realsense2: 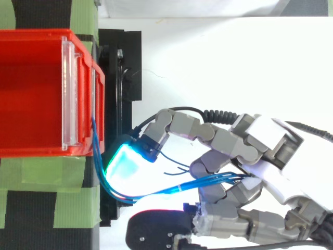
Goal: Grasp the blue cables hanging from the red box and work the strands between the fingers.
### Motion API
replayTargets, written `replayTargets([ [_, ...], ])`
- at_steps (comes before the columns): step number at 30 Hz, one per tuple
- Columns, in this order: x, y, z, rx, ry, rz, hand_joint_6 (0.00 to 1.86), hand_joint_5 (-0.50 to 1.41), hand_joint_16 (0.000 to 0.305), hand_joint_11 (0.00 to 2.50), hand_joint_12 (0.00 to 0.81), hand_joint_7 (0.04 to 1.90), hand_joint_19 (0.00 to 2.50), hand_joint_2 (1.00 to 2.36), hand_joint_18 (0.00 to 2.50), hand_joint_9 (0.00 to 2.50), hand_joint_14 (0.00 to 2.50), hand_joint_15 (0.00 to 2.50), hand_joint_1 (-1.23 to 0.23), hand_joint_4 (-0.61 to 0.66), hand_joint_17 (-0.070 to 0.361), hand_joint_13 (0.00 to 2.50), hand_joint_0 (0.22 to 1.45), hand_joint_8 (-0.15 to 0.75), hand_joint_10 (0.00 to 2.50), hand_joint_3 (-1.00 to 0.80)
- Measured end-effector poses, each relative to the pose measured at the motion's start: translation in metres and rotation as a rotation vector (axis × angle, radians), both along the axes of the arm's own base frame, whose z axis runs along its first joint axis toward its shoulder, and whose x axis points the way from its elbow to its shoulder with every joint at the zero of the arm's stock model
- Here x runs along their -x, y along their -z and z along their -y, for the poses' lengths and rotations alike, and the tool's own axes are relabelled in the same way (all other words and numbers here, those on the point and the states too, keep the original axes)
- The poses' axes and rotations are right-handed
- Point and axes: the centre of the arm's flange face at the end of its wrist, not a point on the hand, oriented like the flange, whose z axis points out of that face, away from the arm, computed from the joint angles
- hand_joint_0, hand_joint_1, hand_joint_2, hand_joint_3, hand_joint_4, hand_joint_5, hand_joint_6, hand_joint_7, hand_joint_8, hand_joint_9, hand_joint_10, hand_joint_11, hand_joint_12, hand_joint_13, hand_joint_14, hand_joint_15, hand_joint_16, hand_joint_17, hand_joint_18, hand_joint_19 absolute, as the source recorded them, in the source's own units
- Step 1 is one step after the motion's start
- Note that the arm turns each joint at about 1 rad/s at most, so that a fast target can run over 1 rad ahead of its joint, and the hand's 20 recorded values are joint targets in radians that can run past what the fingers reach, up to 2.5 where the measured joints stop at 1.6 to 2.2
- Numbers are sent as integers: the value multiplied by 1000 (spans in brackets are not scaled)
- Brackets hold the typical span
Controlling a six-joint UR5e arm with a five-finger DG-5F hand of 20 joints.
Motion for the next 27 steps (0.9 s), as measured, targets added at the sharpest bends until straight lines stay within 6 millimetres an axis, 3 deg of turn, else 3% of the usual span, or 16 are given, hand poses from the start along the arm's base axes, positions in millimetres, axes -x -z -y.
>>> replayTargets([
  [1,0,0,0,0,-3,-2,230,219,198,2500,537,1244,795,1000,2045,1558,2500,1566,-735,169,149,1757,1136,369,2500,-11],
  [4,1,2,0,-5,-9,-6,190,171,198,2500,537,1282,795,1015,2045,1558,2500,1566,-741,171,149,1757,920,369,2500,-379],
  [6,1,2,0,-9,-12,-8,173,161,198,2500,537,1291,795,1014,2045,1558,2500,1566,-742,166,149,1757,920,369,2500,-458],
  [8,2,3,1,-11,-13,-10,231,151,198,2500,537,1249,795,1013,2045,1558,2500,1566,-751,151,149,1757,1067,369,2500,-211],
  [10,2,3,1,-12,-14,-11,262,151,198,2500,537,1224,795,1010,2045,1558,2500,1566,-751,139,149,1757,1130,369,2500,-86],
  [15,2,3,1,-14,-15,-10,277,135,198,2500,537,1225,795,1008,2045,1558,2500,1566,-771,133,149,1757,1095,369,2500,-69],
  [21,2,3,1,-16,-15,-9,374,192,198,2500,537,1176,795,1009,2045,1558,2500,1566,-736,74,149,1757,1304,369,2500,-36],
  [27,2,4,1,-18,-16,-10,150,424,198,2500,537,1311,795,1011,2045,1558,2500,1566,-710,11,149,1757,1329,369,2500,37],
])
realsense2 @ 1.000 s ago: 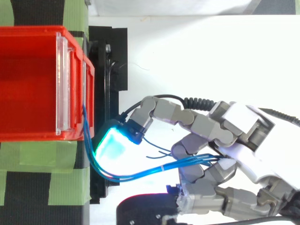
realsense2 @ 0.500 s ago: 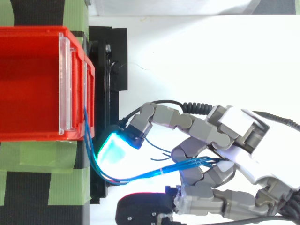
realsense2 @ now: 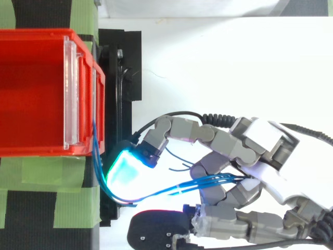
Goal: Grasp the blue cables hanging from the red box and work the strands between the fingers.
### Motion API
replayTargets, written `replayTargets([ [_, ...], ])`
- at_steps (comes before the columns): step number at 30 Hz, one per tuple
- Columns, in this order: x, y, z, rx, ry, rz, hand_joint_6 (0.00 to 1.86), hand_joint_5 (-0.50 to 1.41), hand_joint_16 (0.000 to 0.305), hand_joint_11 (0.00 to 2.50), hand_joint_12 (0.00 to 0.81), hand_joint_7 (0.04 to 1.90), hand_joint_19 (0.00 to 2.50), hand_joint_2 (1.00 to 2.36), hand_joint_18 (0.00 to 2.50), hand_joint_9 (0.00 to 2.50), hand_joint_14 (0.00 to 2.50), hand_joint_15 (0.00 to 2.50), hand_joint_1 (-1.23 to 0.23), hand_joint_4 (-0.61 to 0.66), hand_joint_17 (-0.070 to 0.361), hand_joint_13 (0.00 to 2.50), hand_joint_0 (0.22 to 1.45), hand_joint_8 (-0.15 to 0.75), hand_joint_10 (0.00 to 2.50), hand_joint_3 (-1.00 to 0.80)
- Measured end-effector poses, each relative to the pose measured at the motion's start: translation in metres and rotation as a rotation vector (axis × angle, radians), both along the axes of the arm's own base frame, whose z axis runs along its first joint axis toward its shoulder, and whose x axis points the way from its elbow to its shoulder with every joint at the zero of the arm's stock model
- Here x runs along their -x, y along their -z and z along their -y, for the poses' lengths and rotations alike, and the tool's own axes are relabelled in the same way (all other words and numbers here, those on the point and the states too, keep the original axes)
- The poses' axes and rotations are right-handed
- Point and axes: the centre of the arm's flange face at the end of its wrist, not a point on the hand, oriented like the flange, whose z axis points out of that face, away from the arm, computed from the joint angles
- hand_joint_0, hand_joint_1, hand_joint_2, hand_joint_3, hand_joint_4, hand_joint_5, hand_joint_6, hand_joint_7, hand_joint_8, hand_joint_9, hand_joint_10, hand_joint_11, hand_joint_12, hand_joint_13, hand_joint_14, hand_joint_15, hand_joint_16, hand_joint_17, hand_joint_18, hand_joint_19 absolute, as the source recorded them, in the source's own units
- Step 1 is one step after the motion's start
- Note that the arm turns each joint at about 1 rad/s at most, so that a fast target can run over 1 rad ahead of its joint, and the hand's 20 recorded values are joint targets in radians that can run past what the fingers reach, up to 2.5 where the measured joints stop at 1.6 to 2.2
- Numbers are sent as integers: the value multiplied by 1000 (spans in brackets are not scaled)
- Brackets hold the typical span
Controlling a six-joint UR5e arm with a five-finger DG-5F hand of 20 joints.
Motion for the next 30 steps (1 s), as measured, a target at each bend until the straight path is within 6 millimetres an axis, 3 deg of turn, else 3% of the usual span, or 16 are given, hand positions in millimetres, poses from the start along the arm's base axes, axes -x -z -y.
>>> replayTargets([
  [2,0,0,0,-1,0,0,1,531,198,2500,537,1414,795,1011,2045,1558,2500,1566,-699,4,149,1757,1324,369,2500,67],
  [4,0,0,0,-1,0,0,12,600,198,2500,537,1342,795,1007,2045,1558,2500,1566,-694,17,149,1757,1317,369,2500,108],
  [6,0,0,0,-1,-1,0,17,660,198,2500,537,1264,795,1234,2045,1558,2500,1566,-690,44,149,1757,1120,369,2500,167],
  [8,0,0,0,-2,-1,0,19,685,198,2500,537,1162,795,1986,2045,1558,2500,1566,-464,141,149,1757,727,369,2500,-205],
  [10,0,1,0,-4,-2,-1,19,683,198,2500,537,1127,795,2203,2045,1558,2500,1566,-333,186,149,1757,613,369,2500,-314],
  [12,1,1,0,-7,-3,-3,19,681,198,2500,537,1095,795,2222,2045,1558,2500,1566,-324,214,149,1757,590,369,2500,-303],
  [13,1,1,1,-8,-3,-3,19,687,198,2500,537,1062,795,2213,2045,1558,2500,1566,-372,237,149,1757,594,369,2500,-275],
  [14,1,1,1,-9,-4,-4,20,711,198,2500,537,1057,795,1911,2045,1558,2500,1566,-532,215,149,1757,764,369,2500,-67],
  [15,1,2,1,-11,-5,-5,19,718,198,2500,537,1059,795,1793,2045,1558,2500,1566,-584,205,149,1757,848,369,2500,11],
  [16,2,2,1,-12,-5,-6,21,732,198,2500,537,1069,795,1374,2045,1558,2500,1566,-681,180,149,1757,1099,369,2500,269],
  [18,2,2,1,-14,-6,-7,20,737,198,2500,537,1059,795,1155,2045,1558,2500,1566,-707,189,149,1757,1244,369,2500,379],
  [22,2,3,1,-17,-7,-9,20,704,198,2500,537,1046,795,1076,2045,1558,2500,1566,-711,224,149,1757,1249,369,2500,353],
  [25,2,3,1,-17,-7,-9,19,599,198,2500,537,1053,795,1363,2045,1558,2500,1566,-697,269,149,1757,936,369,2500,65],
  [27,2,3,1,-17,-7,-9,18,535,198,2500,537,1057,795,1328,2045,1558,2500,1566,-715,304,149,1757,845,369,2500,-113],
  [29,2,3,1,-17,-7,-9,17,457,198,2500,537,1085,795,1003,2045,1558,2500,1566,-694,307,149,1757,855,369,2500,-208],
  [30,2,3,1,-17,-7,-9,16,436,198,2500,537,1101,795,1004,2045,1558,2500,1566,-685,308,149,1757,844,369,2500,-234],
])
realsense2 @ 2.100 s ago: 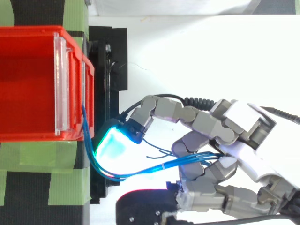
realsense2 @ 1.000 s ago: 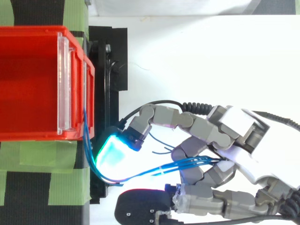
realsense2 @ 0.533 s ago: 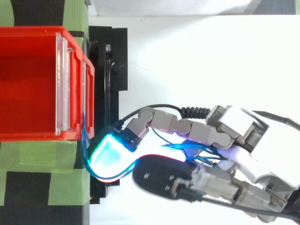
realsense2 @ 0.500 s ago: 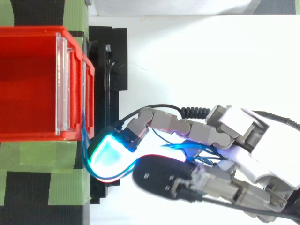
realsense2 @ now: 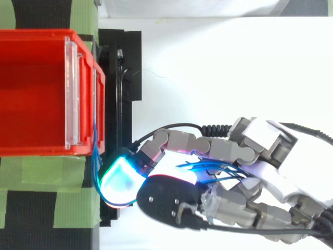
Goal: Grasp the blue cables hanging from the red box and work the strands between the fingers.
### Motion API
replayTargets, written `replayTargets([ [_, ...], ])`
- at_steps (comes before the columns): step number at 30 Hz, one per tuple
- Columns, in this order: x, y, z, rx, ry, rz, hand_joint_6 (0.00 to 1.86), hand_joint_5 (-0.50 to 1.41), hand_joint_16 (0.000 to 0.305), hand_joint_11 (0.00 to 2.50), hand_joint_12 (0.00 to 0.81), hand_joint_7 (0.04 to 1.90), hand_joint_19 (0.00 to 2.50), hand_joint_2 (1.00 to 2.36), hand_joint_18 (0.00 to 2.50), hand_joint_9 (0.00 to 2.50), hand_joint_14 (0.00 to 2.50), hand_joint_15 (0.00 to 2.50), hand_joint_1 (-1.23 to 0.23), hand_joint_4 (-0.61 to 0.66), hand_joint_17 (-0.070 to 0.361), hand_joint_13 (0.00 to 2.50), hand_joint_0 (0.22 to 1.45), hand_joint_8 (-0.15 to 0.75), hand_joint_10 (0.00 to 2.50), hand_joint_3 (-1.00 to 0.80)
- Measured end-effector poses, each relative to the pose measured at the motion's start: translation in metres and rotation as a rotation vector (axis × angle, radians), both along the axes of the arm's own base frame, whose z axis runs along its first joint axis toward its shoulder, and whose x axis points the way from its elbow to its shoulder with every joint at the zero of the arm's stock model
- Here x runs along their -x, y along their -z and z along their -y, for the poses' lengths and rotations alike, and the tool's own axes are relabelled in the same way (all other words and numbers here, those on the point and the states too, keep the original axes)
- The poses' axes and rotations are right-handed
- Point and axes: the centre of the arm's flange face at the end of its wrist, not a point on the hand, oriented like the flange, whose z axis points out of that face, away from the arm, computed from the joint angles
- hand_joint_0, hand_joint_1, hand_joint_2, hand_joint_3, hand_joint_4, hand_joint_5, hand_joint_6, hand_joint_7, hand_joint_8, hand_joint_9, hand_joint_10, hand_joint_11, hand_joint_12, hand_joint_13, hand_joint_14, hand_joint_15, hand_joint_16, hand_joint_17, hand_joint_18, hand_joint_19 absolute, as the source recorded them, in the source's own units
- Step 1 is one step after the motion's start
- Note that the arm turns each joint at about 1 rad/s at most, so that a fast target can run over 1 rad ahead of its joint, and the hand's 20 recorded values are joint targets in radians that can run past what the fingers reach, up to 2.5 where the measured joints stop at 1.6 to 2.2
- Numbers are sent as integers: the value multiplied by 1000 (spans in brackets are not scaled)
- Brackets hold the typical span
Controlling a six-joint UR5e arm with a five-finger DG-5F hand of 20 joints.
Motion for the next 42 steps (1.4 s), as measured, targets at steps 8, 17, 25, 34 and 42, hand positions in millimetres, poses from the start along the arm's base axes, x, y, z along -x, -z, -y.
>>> replayTargets([
  [8,0,0,0,1,0,0,16,358,198,2500,537,1192,795,1009,2045,1558,2500,1566,-607,230,149,1757,760,369,2500,-715],
  [17,0,0,0,1,0,-1,2,300,198,2500,537,1388,795,1008,2045,1558,2500,1566,-759,180,149,1757,825,369,2500,-772],
  [25,0,0,0,3,0,-1,502,18,198,2500,537,1185,795,1002,2045,1558,2500,1566,-819,207,149,1757,827,369,2500,-923],
  [34,0,0,0,7,0,-2,790,-129,198,2500,537,1023,795,1014,2045,1558,2500,1566,-838,175,149,1757,1096,369,2500,-535],
  [42,0,0,0,8,0,-3,921,-81,198,2500,537,973,795,1016,2045,1558,2500,1566,-794,134,149,1757,1217,369,2500,-409],
])
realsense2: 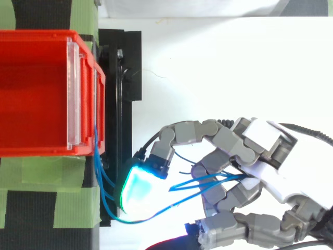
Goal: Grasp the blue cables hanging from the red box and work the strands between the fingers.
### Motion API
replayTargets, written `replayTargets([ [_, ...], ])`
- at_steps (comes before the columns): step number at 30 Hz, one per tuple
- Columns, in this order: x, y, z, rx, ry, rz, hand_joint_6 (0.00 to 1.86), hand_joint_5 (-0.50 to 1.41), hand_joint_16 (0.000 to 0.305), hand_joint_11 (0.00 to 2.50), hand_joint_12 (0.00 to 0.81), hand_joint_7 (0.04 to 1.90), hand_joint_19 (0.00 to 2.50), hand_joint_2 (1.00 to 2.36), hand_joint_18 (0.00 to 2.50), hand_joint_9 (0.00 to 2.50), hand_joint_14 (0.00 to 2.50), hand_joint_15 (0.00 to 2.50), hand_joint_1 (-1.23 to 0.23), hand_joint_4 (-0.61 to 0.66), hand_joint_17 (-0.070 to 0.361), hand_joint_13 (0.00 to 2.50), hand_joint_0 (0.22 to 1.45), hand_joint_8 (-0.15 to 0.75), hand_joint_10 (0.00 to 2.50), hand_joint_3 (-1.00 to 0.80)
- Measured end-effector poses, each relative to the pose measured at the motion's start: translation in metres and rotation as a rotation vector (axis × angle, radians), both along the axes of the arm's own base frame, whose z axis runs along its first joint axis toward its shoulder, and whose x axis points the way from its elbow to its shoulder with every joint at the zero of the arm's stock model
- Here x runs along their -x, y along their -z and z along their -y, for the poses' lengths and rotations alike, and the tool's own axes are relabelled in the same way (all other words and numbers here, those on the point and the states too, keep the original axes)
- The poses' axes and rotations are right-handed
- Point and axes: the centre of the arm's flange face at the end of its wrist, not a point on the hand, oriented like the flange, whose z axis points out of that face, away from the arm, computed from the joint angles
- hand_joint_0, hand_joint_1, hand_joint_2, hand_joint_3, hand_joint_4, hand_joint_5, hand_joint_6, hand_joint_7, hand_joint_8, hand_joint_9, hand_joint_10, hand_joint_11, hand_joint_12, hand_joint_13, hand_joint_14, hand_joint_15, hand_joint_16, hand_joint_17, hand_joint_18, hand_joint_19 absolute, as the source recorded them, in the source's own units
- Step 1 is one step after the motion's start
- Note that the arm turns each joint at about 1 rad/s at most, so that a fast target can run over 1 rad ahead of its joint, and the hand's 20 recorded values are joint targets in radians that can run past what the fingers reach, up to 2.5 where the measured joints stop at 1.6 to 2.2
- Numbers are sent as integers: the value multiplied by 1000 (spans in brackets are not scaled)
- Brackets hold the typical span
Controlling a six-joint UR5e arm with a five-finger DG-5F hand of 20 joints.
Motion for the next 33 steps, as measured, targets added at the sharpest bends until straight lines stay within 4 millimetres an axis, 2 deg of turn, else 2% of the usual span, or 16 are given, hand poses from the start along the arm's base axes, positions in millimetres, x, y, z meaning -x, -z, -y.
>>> replayTargets([
  [4,0,0,0,0,0,0,923,-5,198,2500,537,979,795,1014,2045,1558,2500,1566,-773,84,149,1757,1305,369,2500,-285],
  [7,0,0,0,0,0,0,792,164,198,2500,537,1080,795,1015,2045,1558,2500,1566,-764,76,149,1757,1318,369,2500,-276],
  [10,0,0,0,1,0,0,786,187,198,2500,537,1100,795,1015,2045,1558,2500,1566,-733,102,149,1757,1232,369,2500,-251],
  [12,0,0,0,1,0,0,840,167,198,2500,537,1108,795,1012,2045,1558,2500,1566,-736,105,149,1757,1118,369,2500,-179],
  [13,0,0,0,1,0,0,903,126,198,2500,537,1069,795,1008,2045,1558,2500,1566,-736,145,149,1757,1046,369,2500,-133],
  [15,0,0,0,1,0,0,1016,70,198,2500,537,1026,795,1004,2045,1558,2500,1566,-726,184,149,1757,992,369,2500,-67],
  [16,0,0,0,1,0,0,1102,36,198,2500,537,992,795,1004,2045,1558,2500,1566,-719,205,149,1757,918,369,2500,-138],
  [18,0,0,0,1,0,0,1122,33,198,2500,537,1008,795,1007,2045,1558,2500,1566,-695,209,149,1757,849,369,2500,-271],
  [21,0,0,0,1,0,0,1256,24,198,2500,537,1049,795,1012,2045,1558,2500,1566,-647,187,149,1757,815,369,2500,-436],
  [25,0,0,-2,1,-2,0,1318,86,198,2500,537,1141,795,1012,2045,1558,2500,1566,-615,178,149,1757,816,369,2500,-596],
  [31,0,0,-3,1,-4,0,1290,185,198,2500,537,1178,795,1009,2045,1558,2500,1566,-579,182,149,1757,804,369,2500,-754],
  [33,0,0,-4,1,-5,0,1211,248,198,2500,537,1183,795,1008,2045,1558,2500,1566,-566,179,149,1757,800,369,2500,-806],
])
